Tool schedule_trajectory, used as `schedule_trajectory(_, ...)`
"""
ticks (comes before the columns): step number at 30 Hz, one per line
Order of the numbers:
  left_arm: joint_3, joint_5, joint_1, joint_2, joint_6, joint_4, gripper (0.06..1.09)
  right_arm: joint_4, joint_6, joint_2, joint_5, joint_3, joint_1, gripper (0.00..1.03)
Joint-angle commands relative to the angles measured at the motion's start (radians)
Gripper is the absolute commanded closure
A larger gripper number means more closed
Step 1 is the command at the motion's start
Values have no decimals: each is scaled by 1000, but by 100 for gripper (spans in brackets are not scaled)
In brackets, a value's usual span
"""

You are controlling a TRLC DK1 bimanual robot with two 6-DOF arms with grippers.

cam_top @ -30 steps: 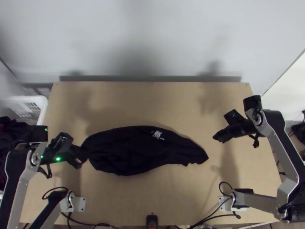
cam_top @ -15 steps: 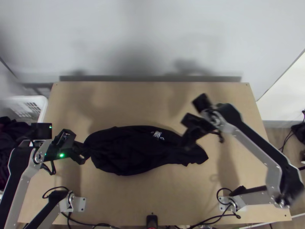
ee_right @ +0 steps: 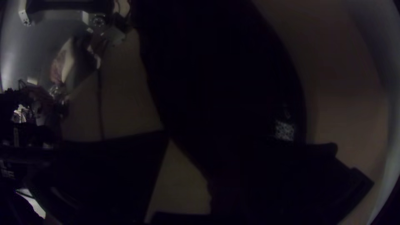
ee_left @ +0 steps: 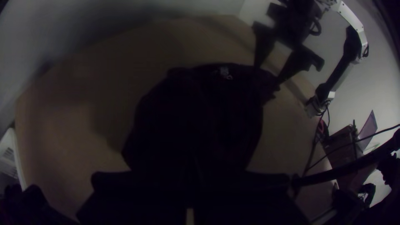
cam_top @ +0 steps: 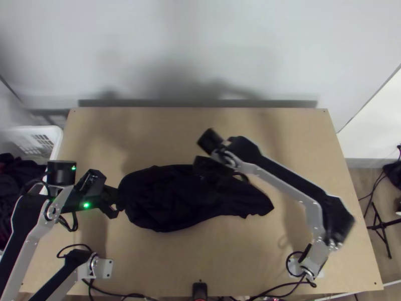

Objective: Fold the t-shirt

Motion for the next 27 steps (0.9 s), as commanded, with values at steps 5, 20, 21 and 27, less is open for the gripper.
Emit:
schedule_trajectory(5, 85, 15, -60, 6, -64, 2, 104, 40, 58, 253, 36, 271, 120, 37)
schedule_trajectory(20, 134, 21, -58, 17, -88, 5, 104, 105, 85, 345, 64, 354, 169, 90)
schedule_trajectory(21, 136, 21, -51, 17, -88, 5, 104, 109, 85, 345, 64, 348, 169, 98)
schedule_trajectory(27, 113, 19, 72, 16, -15, -1, 105, 97, 70, 239, 63, 293, 152, 100)
